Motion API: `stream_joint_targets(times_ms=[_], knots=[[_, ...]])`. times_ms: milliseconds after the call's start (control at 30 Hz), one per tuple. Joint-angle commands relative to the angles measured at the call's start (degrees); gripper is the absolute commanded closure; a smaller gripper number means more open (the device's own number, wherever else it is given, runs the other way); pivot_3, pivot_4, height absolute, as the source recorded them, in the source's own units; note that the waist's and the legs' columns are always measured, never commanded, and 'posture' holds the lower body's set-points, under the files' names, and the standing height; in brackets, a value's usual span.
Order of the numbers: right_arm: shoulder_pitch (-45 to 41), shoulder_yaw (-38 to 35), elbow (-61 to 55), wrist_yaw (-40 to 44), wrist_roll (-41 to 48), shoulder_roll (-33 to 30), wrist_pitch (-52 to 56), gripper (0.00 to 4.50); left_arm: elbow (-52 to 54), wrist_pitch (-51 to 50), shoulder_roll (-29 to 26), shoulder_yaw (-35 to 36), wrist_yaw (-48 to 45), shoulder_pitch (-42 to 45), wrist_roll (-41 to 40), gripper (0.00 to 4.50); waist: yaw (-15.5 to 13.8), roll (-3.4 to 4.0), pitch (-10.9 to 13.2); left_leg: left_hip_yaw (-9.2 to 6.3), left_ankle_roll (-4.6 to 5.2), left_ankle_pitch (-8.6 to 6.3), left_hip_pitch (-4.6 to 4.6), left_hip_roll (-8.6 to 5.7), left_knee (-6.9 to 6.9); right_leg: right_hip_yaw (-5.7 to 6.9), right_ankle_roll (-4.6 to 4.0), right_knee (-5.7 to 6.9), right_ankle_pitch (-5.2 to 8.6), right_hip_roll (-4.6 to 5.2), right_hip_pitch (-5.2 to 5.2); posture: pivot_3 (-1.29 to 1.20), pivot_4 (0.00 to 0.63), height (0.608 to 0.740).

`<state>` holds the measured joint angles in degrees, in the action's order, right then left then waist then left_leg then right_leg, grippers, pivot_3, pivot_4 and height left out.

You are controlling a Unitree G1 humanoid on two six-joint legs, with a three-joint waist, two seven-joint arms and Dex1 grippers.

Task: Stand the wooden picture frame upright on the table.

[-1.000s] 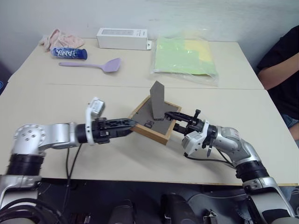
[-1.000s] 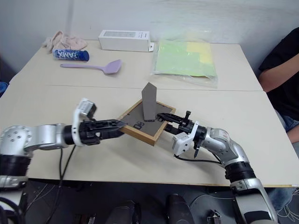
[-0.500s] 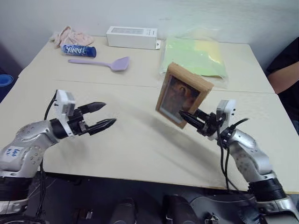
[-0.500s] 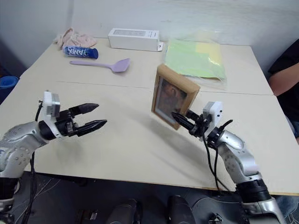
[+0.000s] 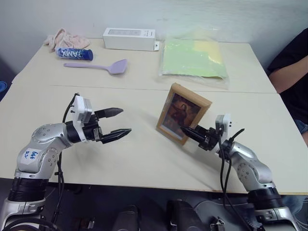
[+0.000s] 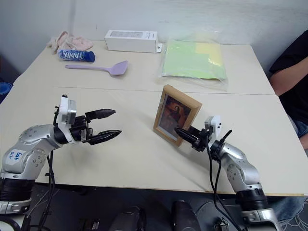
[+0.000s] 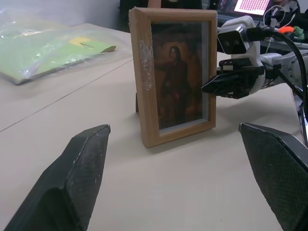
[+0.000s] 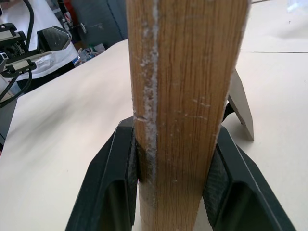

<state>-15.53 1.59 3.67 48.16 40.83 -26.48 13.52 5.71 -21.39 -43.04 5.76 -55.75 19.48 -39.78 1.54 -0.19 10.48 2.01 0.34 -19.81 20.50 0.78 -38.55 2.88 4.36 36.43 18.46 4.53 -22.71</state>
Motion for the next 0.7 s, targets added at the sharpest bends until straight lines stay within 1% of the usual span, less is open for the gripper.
stream_joint_targets(times_ms=[33,133,167,233,267,300,367,400,433,467,500,533,600,667,700], knots=[[1.1,-0.6,2.3,-1.7,-3.2,1.0,2.2,3.23,0.0,-0.4,-0.2,1.9,-0.9,0.9,0.6,0.0,0.0,-0.04,0.0,0.0,0.0,0.0,-0.03,0.0,0.0,0.0,0.0,-0.01,0.0,0.0,0.02,0.0,0.15,0.74],[1.0,-1.9,1.7,-1.3,-1.9,1.5,4.0,3.23,-0.1,-0.5,-0.1,2.2,-1.3,0.7,1.2,0.0,0.1,-0.04,0.0,0.0,-0.03,0.01,-0.13,0.0,0.07,-0.03,0.0,-0.1,0.0,0.0,0.07,0.0,0.15,0.74],[1.0,-2.0,1.6,-1.0,-3.2,1.5,2.6,3.23,-0.2,-0.5,0.0,2.2,-1.3,0.6,1.5,0.0,0.0,-0.04,0.0,0.0,-0.04,0.02,-0.15,0.0,0.09,-0.04,-0.01,-0.11,0.0,0.0,0.09,0.0,0.15,0.74],[1.5,-2.2,-0.7,1.0,-4.7,1.2,-0.6,2.48,-0.9,-0.1,-0.3,2.5,-1.8,0.0,2.3,0.0,0.0,-0.04,0.0,0.0,-0.05,0.02,-0.17,0.0,0.13,-0.04,-0.01,-0.13,0.0,0.01,0.1,0.0,0.15,0.74],[1.7,-2.4,-1.4,1.7,-4.8,1.3,-0.9,2.28,-1.1,0.2,-0.4,2.6,-2.0,-0.2,2.7,0.0,0.0,-0.04,0.0,0.0,-0.05,0.02,-0.17,0.0,0.16,-0.03,-0.01,-0.16,0.0,0.01,0.1,0.0,0.15,0.74],[2.1,-2.4,-2.5,3.0,-5.3,0.6,-1.5,1.9,-1.6,0.5,-0.7,2.9,-2.4,-0.8,3.2,0.0,0.0,-0.03,0.0,0.01,-0.07,0.04,-0.16,0.0,0.24,-0.03,-0.01,-0.2,0.0,0.01,0.08,0.0,0.15,0.74],[4.0,-3.3,-5.6,5.4,-5.8,-1.5,-1.7,1.25,-3.3,2.1,-1.6,3.9,-3.5,-2.8,4.7,0.0,0.0,0.01,0.0,0.01,-0.09,0.05,-0.12,0.0,0.36,-0.03,-0.01,-0.26,0.0,0.0,0.01,0.0,0.15,0.74],[4.9,-3.7,-6.8,6.4,-6.4,-2.6,-2.2,1.0,-4.2,2.7,-2.0,4.4,-4.0,-3.9,5.4,0.0,0.0,0.04,0.0,0.01,-0.09,0.05,-0.09,0.0,0.4,-0.02,-0.01,-0.24,0.0,-0.01,-0.02,0.0,0.15,0.74],[5.5,-4.0,-7.5,6.9,-6.8,-3.1,-2.5,0.53,-4.7,3.2,-2.2,4.8,-4.2,-4.5,5.9,0.0,0.1,0.04,0.0,0.02,-0.08,0.05,-0.08,0.0,0.44,-0.02,-0.01,-0.21,0.0,-0.01,-0.02,0.0,0.15,0.74],[6.6,-4.8,-8.2,7.4,-7.5,-4.2,-3.6,0.23,-5.4,4.3,-2.5,5.3,-4.6,-5.6,6.7,0.0,0.1,0.03,0.0,0.03,-0.07,0.04,-0.08,0.0,0.45,-0.01,-0.01,-0.21,0.0,-0.02,-0.02,0.0,0.15,0.74],[8.2,-6.4,-9.1,7.8,-7.0,-5.7,-3.0,0.02,-6.4,6.3,-2.9,5.9,-5.1,-7.1,8.1,0.0,0.0,0.03,0.0,0.03,-0.07,0.04,-0.07,0.0,0.45,-0.01,-0.01,-0.24,0.0,-0.03,-0.02,0.0,0.15,0.74],[9.3,-7.5,-9.7,8.1,-6.6,-6.7,-2.6,0.02,-7.2,7.8,-3.2,6.3,-5.5,-8.1,9.1,0.0,0.0,0.03,0.0,0.04,-0.07,0.04,-0.06,0.0,0.45,0.0,0.0,-0.27,0.0,-0.03,-0.02,0.0,0.15,0.74],[12.3,-10.1,-10.3,10.6,-9.4,-9.4,-8.2,0.02,-8.2,11.9,-4.1,7.4,-6.5,-11.4,11.6,0.0,-0.1,0.03,0.0,0.03,-0.05,0.03,-0.06,0.0,0.45,0.0,-0.01,-0.46,0.0,-0.02,-0.01,0.0,0.15,0.74],[16.6,-11.9,-8.8,14.7,-15.4,-13.0,-19.4,0.02,-7.7,13.8,-4.7,9.2,-6.4,-14.9,12.7,0.0,-0.2,0.03,0.0,0.05,-0.04,0.02,-0.07,0.0,0.47,-0.01,-0.01,-0.48,0.0,-0.01,0.0,0.0,0.15,0.74],[18.1,-12.7,-7.9,15.5,-17.2,-13.7,-23.5,0.02,-7.7,14.6,-4.9,10.0,-6.4,-16.2,13.1,0.0,-0.3,0.03,0.0,0.05,-0.01,0.0,-0.07,-0.01,0.48,-0.01,-0.01,-0.52,0.0,0.0,0.01,0.0,0.15,0.74]])
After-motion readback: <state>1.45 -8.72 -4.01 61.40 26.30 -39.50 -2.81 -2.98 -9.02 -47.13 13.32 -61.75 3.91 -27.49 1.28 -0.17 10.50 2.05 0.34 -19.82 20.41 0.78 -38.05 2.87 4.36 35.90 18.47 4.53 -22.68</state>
